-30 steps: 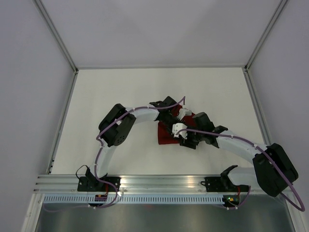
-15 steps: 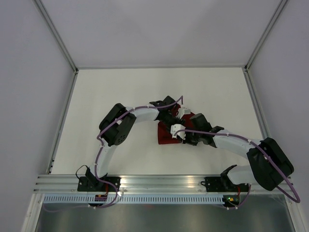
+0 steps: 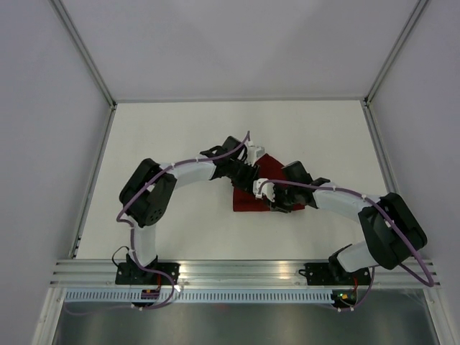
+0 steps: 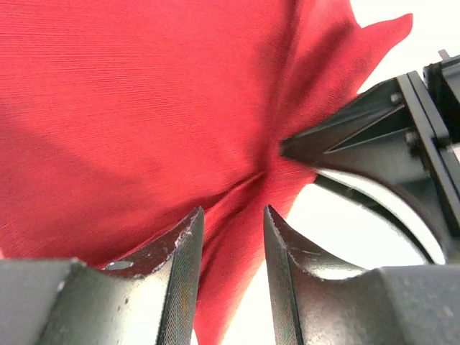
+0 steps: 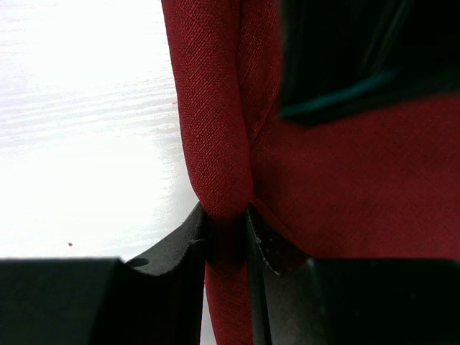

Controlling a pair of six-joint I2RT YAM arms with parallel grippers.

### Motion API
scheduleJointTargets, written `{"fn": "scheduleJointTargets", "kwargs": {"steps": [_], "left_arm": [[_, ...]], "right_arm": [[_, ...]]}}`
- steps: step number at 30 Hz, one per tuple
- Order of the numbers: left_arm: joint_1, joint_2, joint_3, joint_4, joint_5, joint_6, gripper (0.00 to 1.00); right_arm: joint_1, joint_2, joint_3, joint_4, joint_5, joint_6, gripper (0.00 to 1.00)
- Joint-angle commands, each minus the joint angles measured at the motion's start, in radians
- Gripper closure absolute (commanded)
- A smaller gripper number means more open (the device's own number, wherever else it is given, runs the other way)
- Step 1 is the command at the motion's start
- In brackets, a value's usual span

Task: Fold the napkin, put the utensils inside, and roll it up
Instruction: Roll the napkin with the utensil

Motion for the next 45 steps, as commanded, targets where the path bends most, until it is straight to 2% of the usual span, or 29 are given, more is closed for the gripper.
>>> {"fn": "scheduleJointTargets", "kwargs": {"steps": [1,3,7,10,12,13,15,16,17,19,22,26,30,36,42,45], "left_arm": [[0.032,-0.143,-0.083,0.157,-0.167,-0.076,0.56],[0.034,-0.234,-0.172,0.212,-0.242,-0.088,0.56],[0.028,-0.399,-0.364,0.455,-0.459,-0.091,0.54],[0.013,-0.496,-0.501,0.607,-0.527,-0.050,0.53],[-0.044,-0.531,-0.576,0.667,-0.615,0.000,0.52],[-0.072,-0.555,-0.596,0.700,-0.689,0.068,0.51],[-0.174,-0.565,-0.631,0.767,-0.750,0.149,0.48],[-0.211,-0.559,-0.641,0.789,-0.826,0.239,0.47],[-0.284,-0.551,-0.647,0.842,-0.852,0.283,0.46],[-0.346,-0.530,-0.668,0.899,-0.903,0.397,0.46],[-0.447,-0.468,-0.671,0.970,-0.912,0.516,0.45],[-0.500,-0.366,-0.650,0.996,-0.896,0.637,0.43],[-0.520,-0.257,-0.630,1.028,-0.885,0.709,0.39],[-0.518,-0.158,-0.615,1.134,-0.942,0.786,0.30],[-0.518,-0.120,-0.587,1.059,-0.868,0.797,0.31],[-0.515,-0.117,-0.569,0.981,-0.811,0.786,0.38]], "right_arm": [[-0.032,0.056,0.038,-0.153,-0.125,-0.048,0.80],[-0.062,0.099,0.081,-0.214,-0.154,-0.067,0.80],[-0.115,0.187,0.161,-0.306,-0.226,-0.110,0.80],[-0.151,0.266,0.230,-0.384,-0.273,-0.147,0.80],[-0.170,0.340,0.297,-0.463,-0.299,-0.182,0.80],[-0.176,0.366,0.320,-0.493,-0.303,-0.198,0.80],[-0.190,0.447,0.394,-0.588,-0.322,-0.244,0.80],[-0.196,0.472,0.417,-0.621,-0.329,-0.259,0.80],[-0.210,0.513,0.437,-0.677,-0.334,-0.273,0.80],[-0.219,0.549,0.490,-0.717,-0.339,-0.296,0.80],[-0.233,0.615,0.540,-0.769,-0.337,-0.310,0.79],[-0.245,0.652,0.570,-0.805,-0.332,-0.311,0.80],[-0.248,0.665,0.575,-0.800,-0.323,-0.305,0.80],[-0.250,0.676,0.580,-0.796,-0.300,-0.292,0.80],[-0.250,0.681,0.583,-0.780,-0.282,-0.272,0.80],[-0.248,0.690,0.589,-0.783,-0.280,-0.270,0.80]]}}
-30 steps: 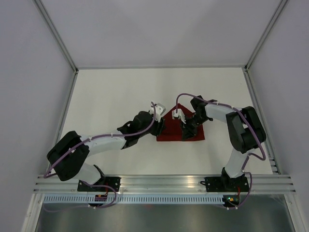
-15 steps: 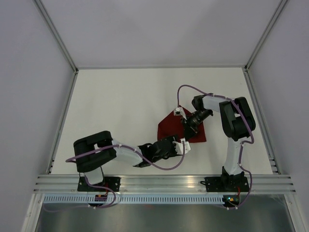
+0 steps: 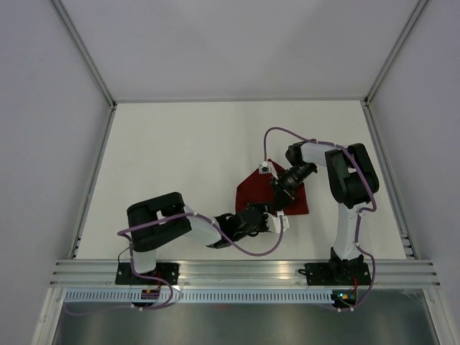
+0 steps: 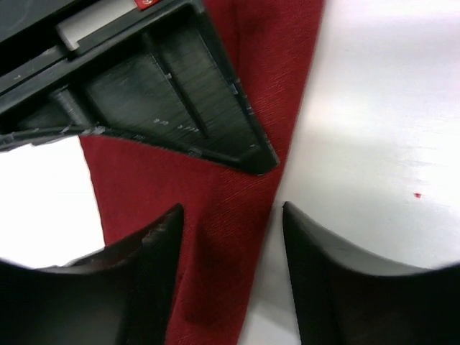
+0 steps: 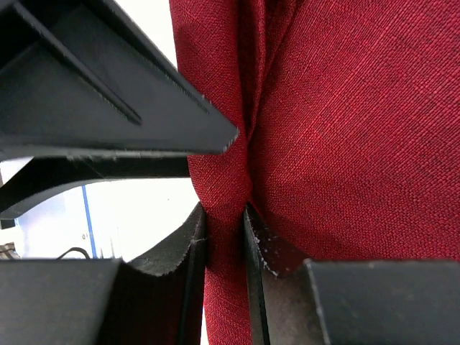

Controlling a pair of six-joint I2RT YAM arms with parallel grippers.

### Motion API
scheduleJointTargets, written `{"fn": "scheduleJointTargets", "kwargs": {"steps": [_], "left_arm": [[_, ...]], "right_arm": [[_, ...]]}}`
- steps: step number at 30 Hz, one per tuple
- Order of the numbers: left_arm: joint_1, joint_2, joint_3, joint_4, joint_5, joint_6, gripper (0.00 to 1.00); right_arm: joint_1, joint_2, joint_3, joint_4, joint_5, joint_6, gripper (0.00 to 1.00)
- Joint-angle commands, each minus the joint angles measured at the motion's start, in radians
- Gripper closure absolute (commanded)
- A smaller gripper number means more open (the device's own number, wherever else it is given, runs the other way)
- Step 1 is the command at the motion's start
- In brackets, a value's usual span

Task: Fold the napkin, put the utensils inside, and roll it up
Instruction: Roll the napkin with the utensil

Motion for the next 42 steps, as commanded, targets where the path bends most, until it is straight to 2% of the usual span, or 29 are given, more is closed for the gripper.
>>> {"fn": "scheduleJointTargets", "kwargs": {"steps": [1,5,9,12,15,17,18,19,31,35,42], "left_arm": [[0.004,0.015,0.047,-0.099,0.111,0.029,0.46],[0.023,0.023,0.091,-0.203,0.189,-0.016,0.68],[0.043,0.030,0.124,-0.292,0.254,-0.066,0.83],[0.057,0.035,0.137,-0.348,0.312,-0.085,0.95],[0.076,0.040,0.151,-0.395,0.372,-0.123,0.98],[0.096,0.046,0.171,-0.449,0.433,-0.143,0.98],[0.101,0.047,0.174,-0.460,0.448,-0.154,0.98],[0.113,0.047,0.173,-0.463,0.479,-0.168,0.98],[0.231,0.058,0.208,-0.553,0.737,-0.314,0.98],[0.279,0.095,0.251,-0.610,0.827,-0.360,0.98],[0.345,0.208,0.375,-0.782,0.935,-0.424,0.98]], "right_arm": [[0.000,0.064,-0.010,0.077,0.156,-0.047,0.80],[0.000,0.072,-0.006,0.082,0.155,-0.042,0.80],[0.000,0.070,-0.001,0.085,0.155,-0.038,0.76],[0.000,0.044,-0.012,0.106,0.153,-0.013,0.62],[-0.003,-0.017,-0.047,0.155,0.145,0.028,0.48],[-0.011,-0.069,-0.069,0.192,0.136,0.051,0.35],[-0.014,-0.086,-0.073,0.200,0.130,0.059,0.11],[-0.021,-0.118,-0.078,0.214,0.124,0.094,0.02],[-0.185,-0.370,-0.124,0.378,0.113,0.252,0.03],[-0.219,-0.492,-0.240,0.470,0.148,0.261,0.06],[-0.202,-0.767,-0.452,0.586,0.211,0.191,0.11]]}}
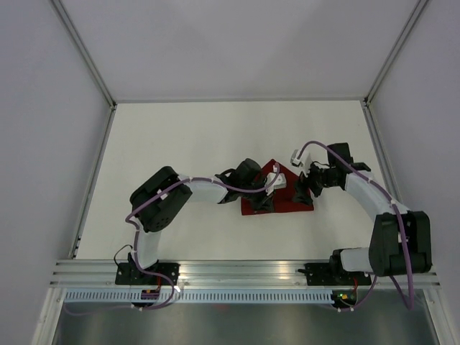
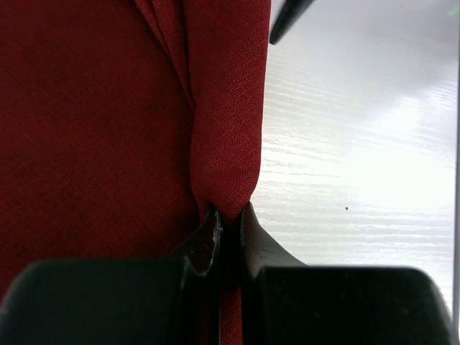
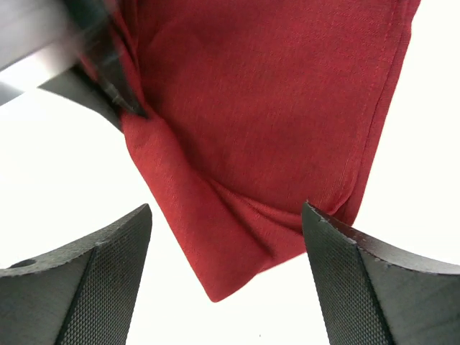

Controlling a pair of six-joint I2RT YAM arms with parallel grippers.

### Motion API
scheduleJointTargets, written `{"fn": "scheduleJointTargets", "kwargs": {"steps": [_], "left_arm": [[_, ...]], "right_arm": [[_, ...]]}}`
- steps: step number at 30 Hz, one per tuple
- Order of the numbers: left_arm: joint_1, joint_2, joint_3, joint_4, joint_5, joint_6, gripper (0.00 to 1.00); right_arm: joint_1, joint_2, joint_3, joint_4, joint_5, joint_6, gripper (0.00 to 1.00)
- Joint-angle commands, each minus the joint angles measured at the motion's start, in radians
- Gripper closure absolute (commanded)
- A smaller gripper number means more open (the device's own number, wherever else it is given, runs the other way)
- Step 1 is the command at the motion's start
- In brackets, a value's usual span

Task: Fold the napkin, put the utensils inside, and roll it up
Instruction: Roll the napkin with the utensil

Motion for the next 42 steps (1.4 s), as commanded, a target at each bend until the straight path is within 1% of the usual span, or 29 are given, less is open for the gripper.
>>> {"fn": "scheduleJointTargets", "kwargs": {"steps": [1,3,4,5,7,8,9,11,14,19,21,22,24,25,26,28,29,30,32,33,34,38,39,40,41,42], "left_arm": [[0.019,0.117,0.023,-0.244,0.092,-0.083,0.98],[0.026,0.134,0.038,-0.278,0.102,-0.099,0.98],[0.034,0.142,0.049,-0.296,0.114,-0.102,0.98],[0.037,0.163,0.075,-0.314,0.117,-0.105,0.98],[0.042,0.179,0.095,-0.356,0.132,-0.109,0.98],[0.042,0.188,0.113,-0.368,0.134,-0.111,0.98],[0.045,0.202,0.122,-0.388,0.145,-0.114,0.98],[0.046,0.217,0.147,-0.408,0.158,-0.119,0.98],[0.056,0.245,0.173,-0.436,0.194,-0.128,0.98],[0.057,0.259,0.184,-0.436,0.208,-0.145,0.94],[0.059,0.259,0.187,-0.434,0.209,-0.149,0.91],[0.057,0.257,0.191,-0.434,0.212,-0.149,0.83],[0.059,0.253,0.196,-0.434,0.209,-0.156,0.77],[0.060,0.248,0.198,-0.433,0.211,-0.157,0.71],[0.060,0.237,0.198,-0.420,0.209,-0.165,0.70],[0.063,0.222,0.192,-0.397,0.208,-0.180,0.66],[0.063,0.204,0.191,-0.379,0.206,-0.197,0.65],[0.069,0.197,0.191,-0.364,0.206,-0.202,0.65],[0.074,0.168,0.184,-0.332,0.191,-0.263,0.63],[0.085,0.158,0.176,-0.296,0.183,-0.281,0.63],[0.089,0.145,0.170,-0.276,0.183,-0.313,0.62],[0.109,0.066,0.129,-0.183,0.182,-0.388,0.61],[0.117,0.037,0.115,-0.181,0.169,-0.399,0.61],[0.122,0.018,0.104,-0.126,0.163,-0.412,0.60],[0.125,0.001,0.095,-0.109,0.149,-0.433,0.60],[0.132,-0.017,0.068,-0.089,0.110,-0.445,0.60]], "right_arm": [[0.033,-0.128,-0.108,0.123,0.043,-0.053,0.12],[0.065,-0.183,-0.165,0.167,0.085,-0.054,0.14],[0.087,-0.238,-0.194,0.218,0.108,-0.054,0.18],[0.134,-0.269,-0.257,0.244,0.151,-0.056,0.19],[0.183,-0.355,-0.322,0.330,0.194,-0.054,0.21],[0.237,-0.380,-0.378,0.359,0.244,-0.053,0.22],[0.261,-0.410,-0.402,0.400,0.266,-0.051,0.23],[0.335,-0.417,-0.438,0.425,0.319,-0.057,0.24],[0.396,-0.383,-0.457,0.457,0.355,-0.059,0.27],[0.452,-0.331,-0.495,0.539,0.422,-0.062,0.29],[0.473,-0.313,-0.498,0.543,0.439,-0.058,0.32],[0.478,-0.308,-0.497,0.546,0.444,-0.056,0.34],[0.483,-0.294,-0.488,0.537,0.444,-0.057,0.35],[0.486,-0.287,-0.483,0.516,0.444,-0.062,0.36],[0.486,-0.280,-0.469,0.505,0.444,-0.064,0.37],[0.486,-0.259,-0.451,0.479,0.444,-0.065,0.45],[0.487,-0.251,-0.446,0.470,0.444,-0.067,0.49],[0.486,-0.247,-0.443,0.464,0.444,-0.068,0.56],[0.487,-0.233,-0.428,0.448,0.447,-0.058,0.62],[0.486,-0.227,-0.420,0.432,0.444,-0.056,0.70],[0.486,-0.222,-0.407,0.421,0.439,-0.057,0.74],[0.486,-0.181,-0.373,0.386,0.406,-0.053,0.79],[0.487,-0.169,-0.362,0.367,0.395,-0.053,0.80],[0.486,-0.155,-0.338,0.356,0.383,-0.051,0.80],[0.486,-0.127,-0.325,0.349,0.370,-0.048,0.80],[0.486,-0.115,-0.311,0.332,0.348,-0.047,0.80]]}}
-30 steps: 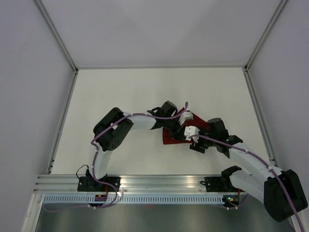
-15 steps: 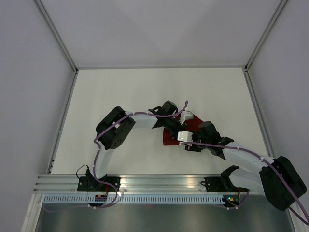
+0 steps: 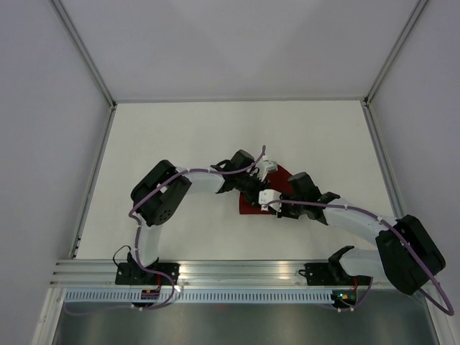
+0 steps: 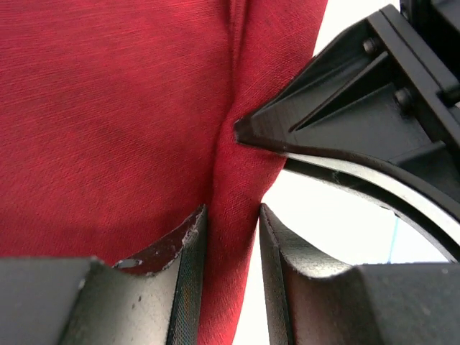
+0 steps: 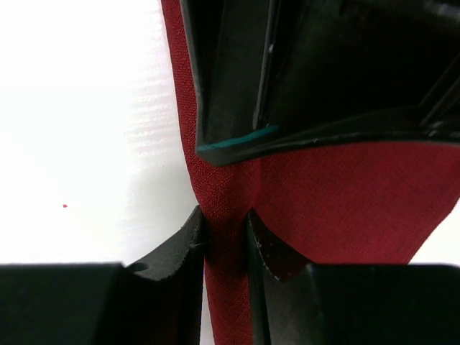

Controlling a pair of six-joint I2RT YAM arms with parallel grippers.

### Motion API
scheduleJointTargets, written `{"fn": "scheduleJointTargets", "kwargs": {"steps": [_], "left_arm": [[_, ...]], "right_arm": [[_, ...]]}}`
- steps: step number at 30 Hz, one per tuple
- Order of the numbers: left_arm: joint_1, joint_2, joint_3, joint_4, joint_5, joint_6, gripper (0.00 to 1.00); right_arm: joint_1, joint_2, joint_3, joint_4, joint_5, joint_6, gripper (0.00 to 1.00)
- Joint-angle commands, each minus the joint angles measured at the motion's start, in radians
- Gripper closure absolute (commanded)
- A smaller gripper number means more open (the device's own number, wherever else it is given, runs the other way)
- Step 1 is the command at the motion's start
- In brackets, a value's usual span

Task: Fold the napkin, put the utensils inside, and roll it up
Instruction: Roll the napkin with the utensil

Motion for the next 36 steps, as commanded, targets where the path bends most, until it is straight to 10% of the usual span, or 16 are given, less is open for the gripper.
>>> {"fn": "scheduleJointTargets", "kwargs": {"steps": [1,18,36], "left_arm": [[0.029,-0.133,-0.062,0.114,-0.107,-0.116,0.60],[-0.053,-0.740,-0.702,0.729,-0.909,0.000,0.52],[-0.318,-0.478,-0.574,0.618,-0.909,0.491,0.38]], "right_arm": [[0.000,0.055,0.070,-0.075,-0.052,0.015,0.80],[-0.048,0.532,0.453,-0.389,-0.271,-0.063,0.83],[-0.120,0.832,0.767,-0.707,-0.331,-0.134,0.81]]}}
